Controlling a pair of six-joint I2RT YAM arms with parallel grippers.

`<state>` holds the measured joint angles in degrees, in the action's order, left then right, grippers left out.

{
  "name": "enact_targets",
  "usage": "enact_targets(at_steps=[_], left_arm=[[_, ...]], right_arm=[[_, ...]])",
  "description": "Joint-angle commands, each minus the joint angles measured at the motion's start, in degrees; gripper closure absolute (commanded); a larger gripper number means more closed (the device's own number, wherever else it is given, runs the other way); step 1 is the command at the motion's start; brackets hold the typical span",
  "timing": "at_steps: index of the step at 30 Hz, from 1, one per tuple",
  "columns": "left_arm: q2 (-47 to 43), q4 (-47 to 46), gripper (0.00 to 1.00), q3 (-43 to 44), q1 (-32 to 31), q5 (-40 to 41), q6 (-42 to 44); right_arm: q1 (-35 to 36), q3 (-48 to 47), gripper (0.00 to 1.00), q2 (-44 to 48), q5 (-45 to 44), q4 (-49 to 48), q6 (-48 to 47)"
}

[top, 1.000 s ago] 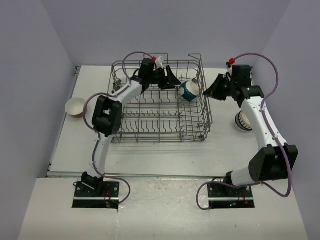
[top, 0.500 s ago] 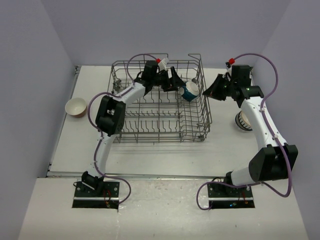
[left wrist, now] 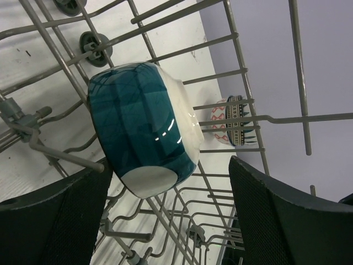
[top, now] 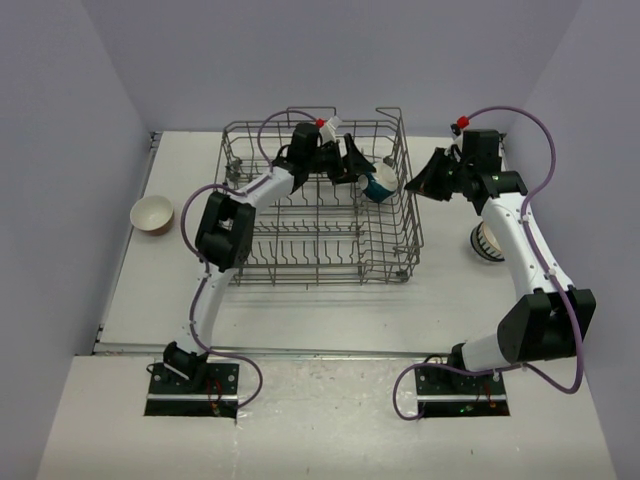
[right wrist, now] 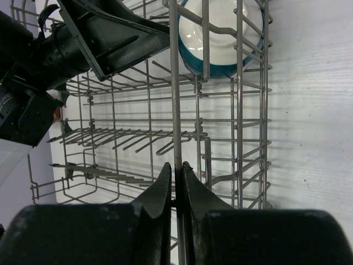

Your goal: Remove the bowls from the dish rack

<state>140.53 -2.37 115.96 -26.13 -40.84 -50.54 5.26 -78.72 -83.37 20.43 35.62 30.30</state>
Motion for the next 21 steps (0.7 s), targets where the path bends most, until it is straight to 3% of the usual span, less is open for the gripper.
enact_targets(at_steps=[1,7,10,16,21], left_arm=[[2.6,-1.9,0.15,2.2,-0.5,-1.2,-3.1],[1.9,-5.6,0.20,2.2,-0.6,-2.4,-6.1],[0.7,-9.4,0.32,0.3,-0.4,-3.0,-9.2],[-0.3,-15.7,0.40,-2.1,-0.4,-3.6,-14.3],[1.9,-19.4,0.63,-1.0,-0.6,-3.3,-18.4]], right_arm=[[2.5,2.4,1.00,-4.1,0.2,9.6,-0.9],[2.7,2.5,1.00,-4.3,0.2,9.3,-0.8],[2.8,2.6,1.00,-4.5,0.3,9.2,-0.8],[3.0,1.9,1.00,-4.9,0.2,9.4,-0.9],[3.2,1.7,1.00,-5.1,0.1,9.5,-1.0]])
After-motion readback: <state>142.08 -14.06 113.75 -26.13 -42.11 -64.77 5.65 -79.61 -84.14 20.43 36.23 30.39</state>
